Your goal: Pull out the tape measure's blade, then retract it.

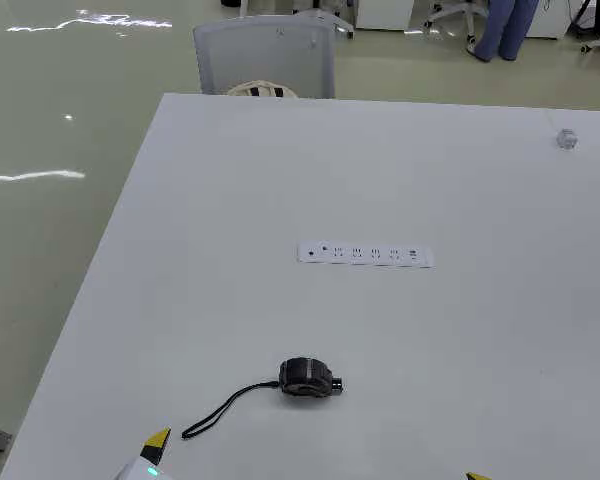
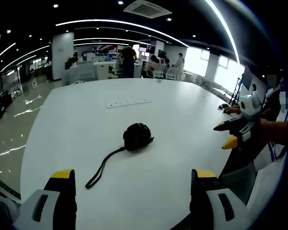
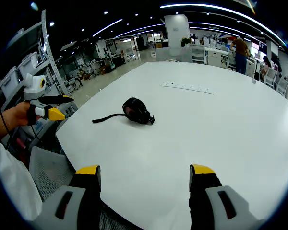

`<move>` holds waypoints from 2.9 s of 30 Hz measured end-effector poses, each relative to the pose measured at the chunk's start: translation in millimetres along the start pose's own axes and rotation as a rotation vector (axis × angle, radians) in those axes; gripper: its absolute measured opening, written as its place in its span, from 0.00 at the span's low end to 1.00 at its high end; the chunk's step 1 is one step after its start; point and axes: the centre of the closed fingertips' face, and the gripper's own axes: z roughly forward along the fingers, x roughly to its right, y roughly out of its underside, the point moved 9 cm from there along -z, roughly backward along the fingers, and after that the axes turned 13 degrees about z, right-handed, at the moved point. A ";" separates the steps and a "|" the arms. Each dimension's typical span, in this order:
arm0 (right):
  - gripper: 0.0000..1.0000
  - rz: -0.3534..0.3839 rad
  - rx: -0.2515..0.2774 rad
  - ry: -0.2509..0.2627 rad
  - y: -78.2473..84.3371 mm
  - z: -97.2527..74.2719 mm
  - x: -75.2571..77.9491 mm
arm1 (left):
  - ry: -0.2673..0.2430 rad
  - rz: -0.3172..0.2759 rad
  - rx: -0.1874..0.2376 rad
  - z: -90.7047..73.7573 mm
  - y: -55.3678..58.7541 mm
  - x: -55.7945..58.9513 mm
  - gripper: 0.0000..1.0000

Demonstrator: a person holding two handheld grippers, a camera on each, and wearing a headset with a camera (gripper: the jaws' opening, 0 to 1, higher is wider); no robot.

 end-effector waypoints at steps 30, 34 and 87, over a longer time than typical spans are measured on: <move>0.77 -0.023 0.014 -0.007 -5.1 -5.2 2.9 | -0.005 -0.029 -0.018 -0.7 9.5 2.2 0.97; 0.78 -0.031 0.013 -0.008 -6.9 -4.3 3.6 | -0.002 -0.027 -0.021 0.5 10.2 2.1 0.98; 0.77 -0.166 -0.068 -0.076 -42.9 45.1 27.3 | 0.109 0.094 -0.018 58.0 -7.8 -20.5 0.98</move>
